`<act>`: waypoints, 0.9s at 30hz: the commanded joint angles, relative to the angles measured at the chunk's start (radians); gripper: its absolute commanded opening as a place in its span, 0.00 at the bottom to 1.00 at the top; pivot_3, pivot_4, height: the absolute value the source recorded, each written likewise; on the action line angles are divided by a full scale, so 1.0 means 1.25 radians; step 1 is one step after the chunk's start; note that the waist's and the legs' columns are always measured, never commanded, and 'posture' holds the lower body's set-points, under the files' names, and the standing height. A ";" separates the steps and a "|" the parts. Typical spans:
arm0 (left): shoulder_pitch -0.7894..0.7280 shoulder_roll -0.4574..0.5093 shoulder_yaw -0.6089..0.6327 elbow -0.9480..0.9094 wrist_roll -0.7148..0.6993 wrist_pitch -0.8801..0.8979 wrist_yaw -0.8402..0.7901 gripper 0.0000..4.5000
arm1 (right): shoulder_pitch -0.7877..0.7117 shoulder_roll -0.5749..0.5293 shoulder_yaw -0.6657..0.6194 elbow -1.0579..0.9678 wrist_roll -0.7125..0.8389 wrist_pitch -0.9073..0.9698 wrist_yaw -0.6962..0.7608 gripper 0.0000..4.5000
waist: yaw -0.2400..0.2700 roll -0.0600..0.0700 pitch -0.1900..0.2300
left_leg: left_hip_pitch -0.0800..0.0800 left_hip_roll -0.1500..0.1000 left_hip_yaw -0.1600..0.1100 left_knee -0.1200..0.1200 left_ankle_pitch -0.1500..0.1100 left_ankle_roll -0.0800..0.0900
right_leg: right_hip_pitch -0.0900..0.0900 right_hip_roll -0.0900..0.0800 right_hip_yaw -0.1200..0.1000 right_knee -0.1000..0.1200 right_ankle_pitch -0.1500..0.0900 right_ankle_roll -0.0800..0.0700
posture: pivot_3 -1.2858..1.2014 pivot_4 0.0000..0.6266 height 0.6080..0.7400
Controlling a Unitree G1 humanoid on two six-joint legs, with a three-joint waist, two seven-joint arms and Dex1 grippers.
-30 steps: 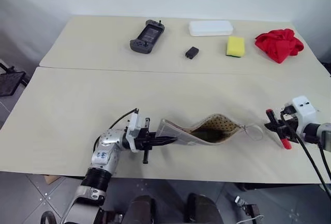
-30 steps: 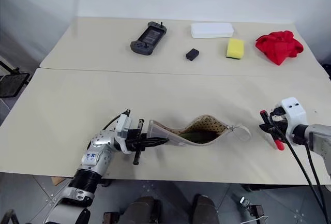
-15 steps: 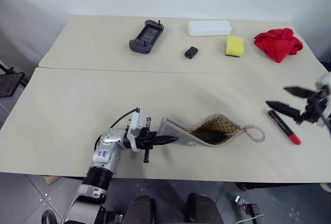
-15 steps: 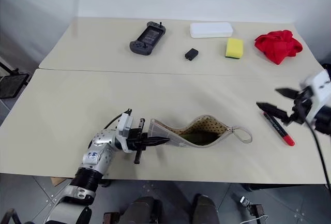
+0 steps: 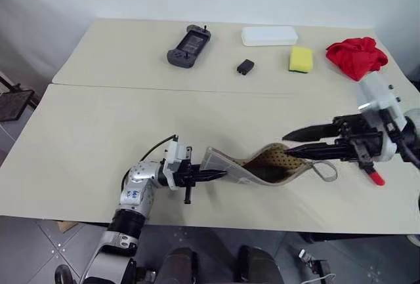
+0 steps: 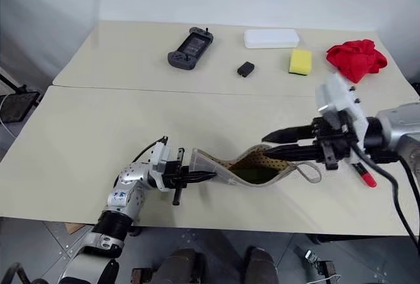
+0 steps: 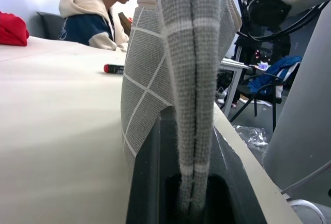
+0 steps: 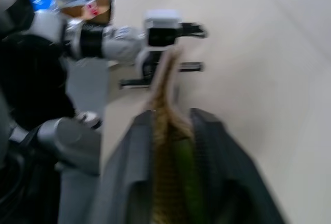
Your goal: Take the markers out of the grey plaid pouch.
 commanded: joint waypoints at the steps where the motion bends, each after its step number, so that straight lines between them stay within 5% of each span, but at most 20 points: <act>1: 0.013 -0.008 -0.006 -0.007 0.004 0.002 0.002 0.00 | 0.007 -0.007 0.100 -0.047 -0.104 -0.051 0.016 0.01 | 0.000 0.000 0.000 | 0.000 0.000 0.000 0.000 0.000 0.000 | 0.000 0.000 0.000 0.000 0.000 0.000 | 0.52 0.24 1.00; 11: 0.011 -0.011 -0.013 -0.013 0.008 0.005 0.004 0.00 | -0.089 0.117 0.227 -0.059 -0.180 0.054 -0.116 0.01 | 0.000 0.000 0.000 | 0.000 0.000 0.000 0.000 0.000 0.000 | 0.000 0.000 0.000 0.000 0.000 0.000 | 0.52 0.24 1.00; 16: 0.018 -0.010 -0.014 -0.019 0.007 0.009 0.007 0.00 | -0.094 0.080 0.374 -0.066 -0.409 -0.046 -0.136 0.01 | -0.002 0.000 0.000 | 0.000 -0.001 0.000 0.000 0.000 0.000 | 0.000 0.000 0.000 0.000 0.000 0.000 | 0.52 0.24 1.00; 19: 0.014 -0.012 -0.011 -0.018 0.005 0.012 0.010 0.00 | -0.105 0.112 0.376 -0.082 -0.401 -0.037 -0.128 0.14 | -0.002 0.000 0.000 | 0.000 -0.001 0.001 0.000 0.000 0.000 | 0.000 0.000 0.000 0.000 0.000 0.000 | 0.52 0.24 1.00; 27: 0.009 -0.013 -0.008 -0.014 0.005 0.014 0.012 0.00 | -0.121 0.169 0.403 -0.053 -0.510 -0.125 -0.154 0.72 | -0.003 0.000 0.000 | 0.000 -0.001 0.001 0.000 0.000 0.000 | 0.000 0.001 0.000 0.000 0.000 0.000 | 0.52 0.24 1.00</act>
